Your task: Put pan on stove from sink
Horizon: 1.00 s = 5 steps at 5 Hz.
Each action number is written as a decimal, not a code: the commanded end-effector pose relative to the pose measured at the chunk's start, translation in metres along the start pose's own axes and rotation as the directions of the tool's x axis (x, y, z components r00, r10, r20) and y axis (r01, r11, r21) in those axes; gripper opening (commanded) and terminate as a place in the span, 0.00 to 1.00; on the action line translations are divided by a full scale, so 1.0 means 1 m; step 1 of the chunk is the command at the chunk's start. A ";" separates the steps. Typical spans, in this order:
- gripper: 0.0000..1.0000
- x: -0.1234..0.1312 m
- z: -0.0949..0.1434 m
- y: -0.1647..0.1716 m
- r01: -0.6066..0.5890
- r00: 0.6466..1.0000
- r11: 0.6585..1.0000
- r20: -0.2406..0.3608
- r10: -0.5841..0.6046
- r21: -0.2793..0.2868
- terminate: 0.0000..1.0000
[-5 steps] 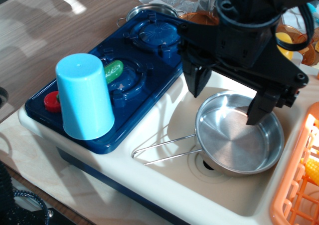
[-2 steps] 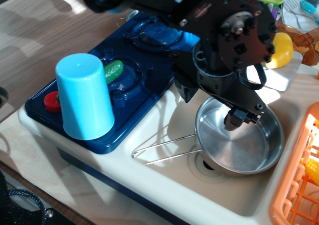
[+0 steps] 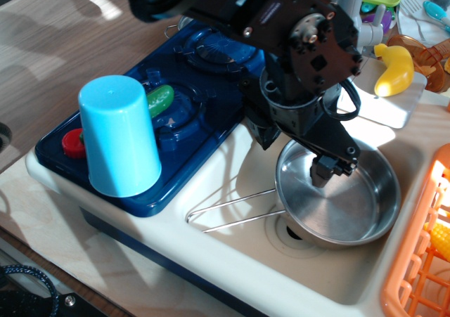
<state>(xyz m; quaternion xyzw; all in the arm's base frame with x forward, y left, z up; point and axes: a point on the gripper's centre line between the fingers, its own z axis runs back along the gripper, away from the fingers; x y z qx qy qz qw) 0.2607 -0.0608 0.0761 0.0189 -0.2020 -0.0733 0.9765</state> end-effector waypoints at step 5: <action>0.00 0.015 0.047 -0.005 -0.075 0.977 0.996 -0.204 0.063 -0.052 0.00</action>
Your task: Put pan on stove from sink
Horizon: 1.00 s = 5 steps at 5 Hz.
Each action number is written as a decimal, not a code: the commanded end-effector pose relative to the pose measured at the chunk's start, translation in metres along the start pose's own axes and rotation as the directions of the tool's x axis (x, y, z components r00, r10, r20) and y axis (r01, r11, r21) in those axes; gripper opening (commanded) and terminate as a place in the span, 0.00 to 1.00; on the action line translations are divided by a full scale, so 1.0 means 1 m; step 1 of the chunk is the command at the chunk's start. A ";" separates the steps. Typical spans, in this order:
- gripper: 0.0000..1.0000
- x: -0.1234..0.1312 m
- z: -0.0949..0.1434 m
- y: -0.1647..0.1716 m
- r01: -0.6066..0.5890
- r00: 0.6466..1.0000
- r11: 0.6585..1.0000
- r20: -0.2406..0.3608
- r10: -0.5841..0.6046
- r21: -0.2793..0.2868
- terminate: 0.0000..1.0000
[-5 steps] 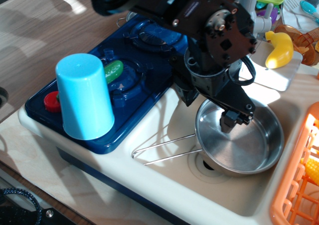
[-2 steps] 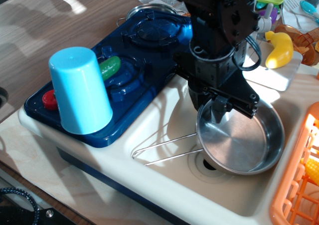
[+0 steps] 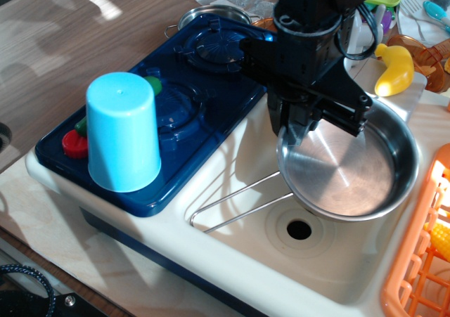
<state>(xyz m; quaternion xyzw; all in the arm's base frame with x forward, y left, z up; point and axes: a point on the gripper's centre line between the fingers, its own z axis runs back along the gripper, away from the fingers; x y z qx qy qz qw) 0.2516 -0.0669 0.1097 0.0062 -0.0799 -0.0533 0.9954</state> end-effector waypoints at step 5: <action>0.00 0.000 0.061 0.033 -0.130 0.991 0.979 0.039 0.126 0.155 0.00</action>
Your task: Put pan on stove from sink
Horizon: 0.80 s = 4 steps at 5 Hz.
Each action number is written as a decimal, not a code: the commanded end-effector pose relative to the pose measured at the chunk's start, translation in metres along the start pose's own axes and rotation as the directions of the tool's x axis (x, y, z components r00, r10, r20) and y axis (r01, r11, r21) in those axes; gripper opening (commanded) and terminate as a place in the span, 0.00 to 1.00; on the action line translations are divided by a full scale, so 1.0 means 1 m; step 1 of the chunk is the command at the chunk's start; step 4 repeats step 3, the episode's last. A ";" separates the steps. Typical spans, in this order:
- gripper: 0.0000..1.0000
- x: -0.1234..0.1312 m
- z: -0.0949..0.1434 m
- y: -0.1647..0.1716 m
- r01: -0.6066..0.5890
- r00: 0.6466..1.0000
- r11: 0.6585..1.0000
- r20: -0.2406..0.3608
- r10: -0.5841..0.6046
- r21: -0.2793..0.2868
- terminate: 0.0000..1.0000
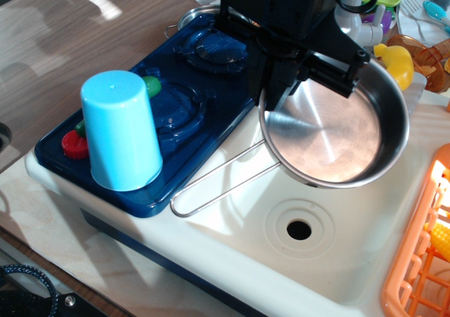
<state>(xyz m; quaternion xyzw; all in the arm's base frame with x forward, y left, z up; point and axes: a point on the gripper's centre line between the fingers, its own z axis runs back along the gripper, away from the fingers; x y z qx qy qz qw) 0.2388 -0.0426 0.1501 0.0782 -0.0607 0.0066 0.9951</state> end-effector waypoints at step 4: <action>0.00 0.056 0.033 0.068 -0.153 0.984 0.985 0.105 0.145 0.075 1.00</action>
